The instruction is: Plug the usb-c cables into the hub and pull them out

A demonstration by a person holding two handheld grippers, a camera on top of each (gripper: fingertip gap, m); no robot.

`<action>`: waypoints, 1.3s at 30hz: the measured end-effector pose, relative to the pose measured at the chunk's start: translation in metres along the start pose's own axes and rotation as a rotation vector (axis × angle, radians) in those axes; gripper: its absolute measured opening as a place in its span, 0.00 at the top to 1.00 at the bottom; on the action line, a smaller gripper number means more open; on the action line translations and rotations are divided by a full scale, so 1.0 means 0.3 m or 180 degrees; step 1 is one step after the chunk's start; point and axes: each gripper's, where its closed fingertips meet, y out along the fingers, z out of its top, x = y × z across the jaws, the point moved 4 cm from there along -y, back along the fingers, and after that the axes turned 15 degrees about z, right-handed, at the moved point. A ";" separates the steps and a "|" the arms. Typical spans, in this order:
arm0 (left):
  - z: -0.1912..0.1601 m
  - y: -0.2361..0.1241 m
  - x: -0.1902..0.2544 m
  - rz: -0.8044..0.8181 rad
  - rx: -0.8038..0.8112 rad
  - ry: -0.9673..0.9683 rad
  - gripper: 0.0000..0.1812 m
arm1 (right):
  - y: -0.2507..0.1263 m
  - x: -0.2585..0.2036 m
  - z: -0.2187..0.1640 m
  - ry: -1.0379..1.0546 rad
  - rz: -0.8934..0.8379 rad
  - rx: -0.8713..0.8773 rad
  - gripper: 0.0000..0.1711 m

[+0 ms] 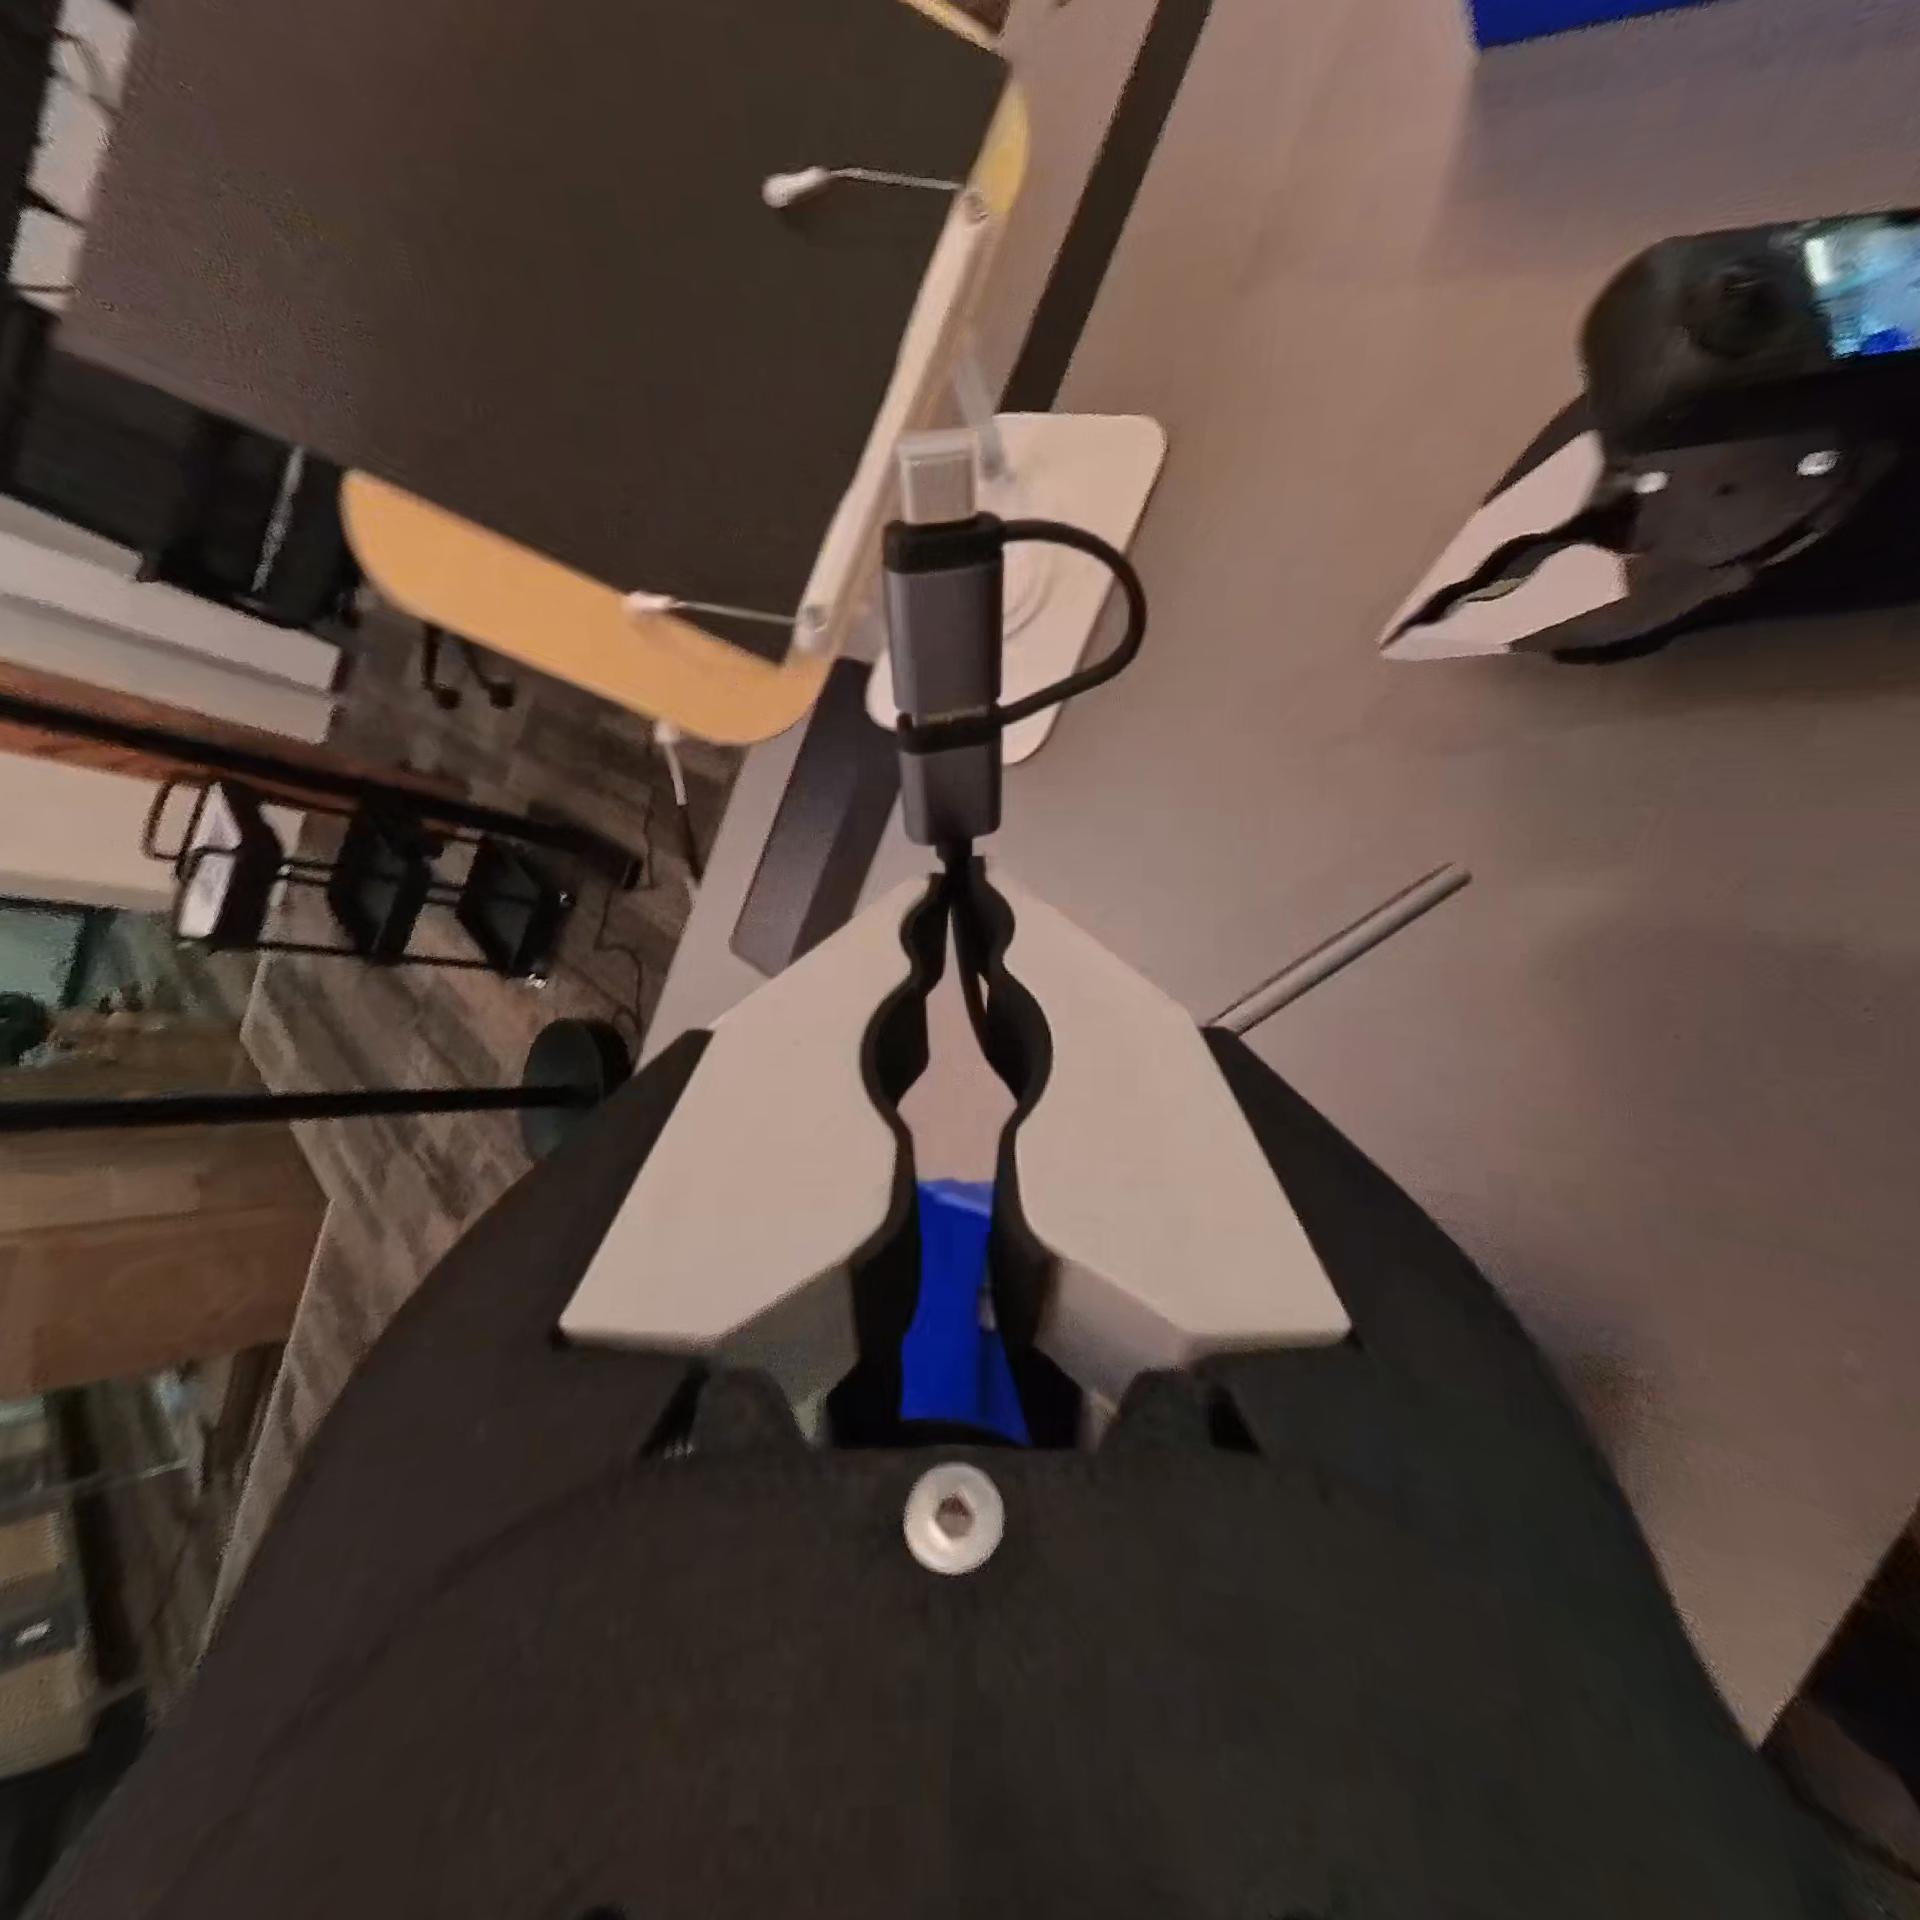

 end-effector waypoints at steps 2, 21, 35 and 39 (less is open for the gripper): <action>0.038 0.051 0.128 -0.0319 0.0013 0.0088 1.00 | -0.019 0.047 -0.014 0.0115 -0.0088 0.0024 1.00; -0.214 0.465 0.780 -0.1852 -0.0939 0.0846 1.00 | -0.077 0.155 -0.042 0.0503 -0.0112 0.0230 1.00; -0.231 0.478 0.718 -0.1436 -0.1067 0.0753 0.75 | -0.075 0.153 -0.042 0.0502 -0.0050 0.0233 1.00; -0.269 0.299 0.491 -0.0885 -0.0913 0.0482 0.82 | -0.074 0.152 -0.041 0.0506 -0.0035 0.0229 1.00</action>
